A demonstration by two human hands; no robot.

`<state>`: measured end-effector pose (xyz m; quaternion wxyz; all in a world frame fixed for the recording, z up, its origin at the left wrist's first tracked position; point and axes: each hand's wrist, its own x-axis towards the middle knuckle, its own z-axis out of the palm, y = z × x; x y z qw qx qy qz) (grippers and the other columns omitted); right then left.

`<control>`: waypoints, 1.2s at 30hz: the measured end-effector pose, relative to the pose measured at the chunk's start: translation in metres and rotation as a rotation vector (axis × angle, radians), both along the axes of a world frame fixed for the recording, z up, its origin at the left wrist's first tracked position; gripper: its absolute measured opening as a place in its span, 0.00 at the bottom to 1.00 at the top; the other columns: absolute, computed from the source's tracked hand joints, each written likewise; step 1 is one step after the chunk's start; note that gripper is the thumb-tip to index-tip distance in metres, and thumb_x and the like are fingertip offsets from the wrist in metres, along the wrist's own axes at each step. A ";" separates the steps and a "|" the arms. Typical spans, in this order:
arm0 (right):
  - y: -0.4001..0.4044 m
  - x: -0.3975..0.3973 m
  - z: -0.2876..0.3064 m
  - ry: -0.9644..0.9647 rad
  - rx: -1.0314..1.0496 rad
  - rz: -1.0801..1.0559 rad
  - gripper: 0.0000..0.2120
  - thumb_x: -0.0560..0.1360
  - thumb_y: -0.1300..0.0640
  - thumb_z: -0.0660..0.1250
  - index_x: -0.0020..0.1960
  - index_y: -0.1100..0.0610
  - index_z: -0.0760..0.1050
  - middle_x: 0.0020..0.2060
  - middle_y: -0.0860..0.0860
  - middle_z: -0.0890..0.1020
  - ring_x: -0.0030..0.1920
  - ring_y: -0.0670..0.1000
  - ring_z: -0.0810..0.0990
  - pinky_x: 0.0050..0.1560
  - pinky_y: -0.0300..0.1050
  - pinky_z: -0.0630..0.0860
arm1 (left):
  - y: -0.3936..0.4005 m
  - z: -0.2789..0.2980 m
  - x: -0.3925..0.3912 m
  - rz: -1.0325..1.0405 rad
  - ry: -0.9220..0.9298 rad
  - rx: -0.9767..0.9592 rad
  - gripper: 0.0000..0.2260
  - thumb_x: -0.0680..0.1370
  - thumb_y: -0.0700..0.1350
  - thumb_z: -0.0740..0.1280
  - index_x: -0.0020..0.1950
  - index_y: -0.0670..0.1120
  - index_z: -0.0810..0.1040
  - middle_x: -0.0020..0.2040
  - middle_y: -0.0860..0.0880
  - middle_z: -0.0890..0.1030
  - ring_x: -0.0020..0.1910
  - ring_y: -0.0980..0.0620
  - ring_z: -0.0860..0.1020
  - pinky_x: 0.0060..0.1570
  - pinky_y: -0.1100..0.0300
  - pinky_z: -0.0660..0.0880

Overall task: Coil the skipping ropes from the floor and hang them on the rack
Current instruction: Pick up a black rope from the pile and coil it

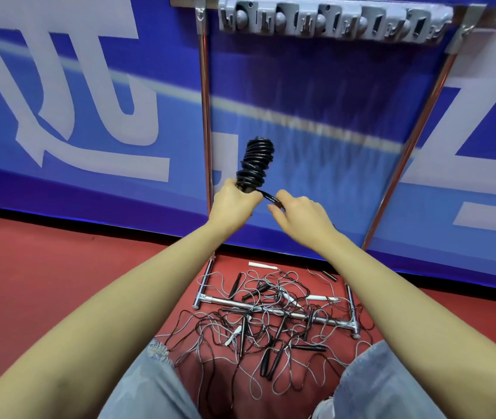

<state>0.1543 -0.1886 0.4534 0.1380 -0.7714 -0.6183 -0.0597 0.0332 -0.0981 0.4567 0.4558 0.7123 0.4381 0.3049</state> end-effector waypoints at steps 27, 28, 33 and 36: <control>-0.006 -0.012 -0.010 0.026 -0.058 0.072 0.18 0.77 0.41 0.62 0.48 0.56 0.65 0.48 0.54 0.76 0.49 0.57 0.75 0.41 0.47 0.63 | 0.005 -0.027 -0.008 -0.395 1.011 1.270 0.11 0.60 0.46 0.78 0.36 0.46 0.78 0.31 0.50 0.78 0.29 0.48 0.78 0.30 0.62 0.62; -0.005 -0.011 -0.014 0.076 -0.048 0.067 0.19 0.77 0.42 0.63 0.51 0.58 0.67 0.49 0.54 0.75 0.50 0.57 0.74 0.42 0.46 0.65 | 0.006 -0.027 -0.009 -0.407 0.976 1.286 0.15 0.52 0.45 0.81 0.28 0.47 0.76 0.25 0.51 0.74 0.22 0.50 0.73 0.27 0.65 0.60; -0.002 -0.005 -0.026 0.291 -0.139 0.093 0.18 0.78 0.41 0.60 0.53 0.56 0.76 0.48 0.53 0.78 0.52 0.58 0.75 0.52 0.52 0.72 | 0.008 -0.030 -0.012 -0.387 0.829 1.372 0.17 0.49 0.40 0.81 0.26 0.46 0.74 0.26 0.49 0.70 0.21 0.49 0.68 0.26 0.64 0.58; -0.004 -0.005 -0.028 0.484 -0.061 0.049 0.17 0.78 0.44 0.60 0.45 0.56 0.78 0.41 0.52 0.80 0.44 0.55 0.77 0.47 0.53 0.75 | 0.009 -0.023 -0.011 -0.312 0.664 1.238 0.15 0.56 0.34 0.77 0.36 0.42 0.76 0.36 0.44 0.73 0.25 0.45 0.69 0.27 0.60 0.58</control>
